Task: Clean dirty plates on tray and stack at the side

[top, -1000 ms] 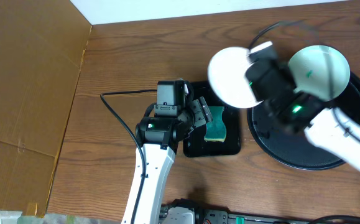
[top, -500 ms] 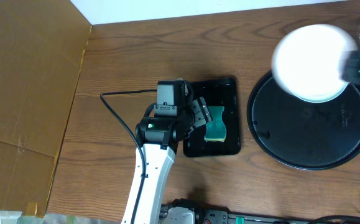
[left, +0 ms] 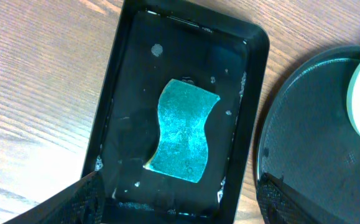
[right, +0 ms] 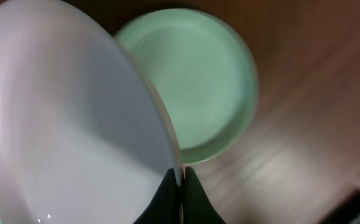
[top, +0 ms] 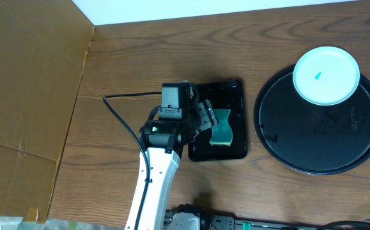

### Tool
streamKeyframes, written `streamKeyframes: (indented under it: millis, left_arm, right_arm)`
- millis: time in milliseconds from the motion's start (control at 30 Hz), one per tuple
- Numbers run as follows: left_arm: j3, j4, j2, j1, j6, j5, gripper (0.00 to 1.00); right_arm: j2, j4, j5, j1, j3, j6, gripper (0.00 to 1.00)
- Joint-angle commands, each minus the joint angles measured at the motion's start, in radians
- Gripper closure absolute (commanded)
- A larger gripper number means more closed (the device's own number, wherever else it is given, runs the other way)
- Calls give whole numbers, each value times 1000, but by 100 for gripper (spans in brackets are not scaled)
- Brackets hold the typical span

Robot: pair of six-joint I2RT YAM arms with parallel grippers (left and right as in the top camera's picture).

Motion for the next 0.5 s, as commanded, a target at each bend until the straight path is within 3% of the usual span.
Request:
streamKeyframes:
  millis: [0,367,400,467]
  left_arm:
    - [22,0,2,4,13,-12,21]
    - [22,0,2,4,13,-13,21]
    - [22,0,2,4,13,-13,21]
    - [22,0,2,4,13,-13,21]
  right_arm:
    - [37,-8,-10,-73,-34,-40,99]
    - [101,43,-10,-132,-179,-38,99]
    - [98,43,-9,-132,-177,-39,98]
    - [85,48,-16,-132,-167,-50,78]
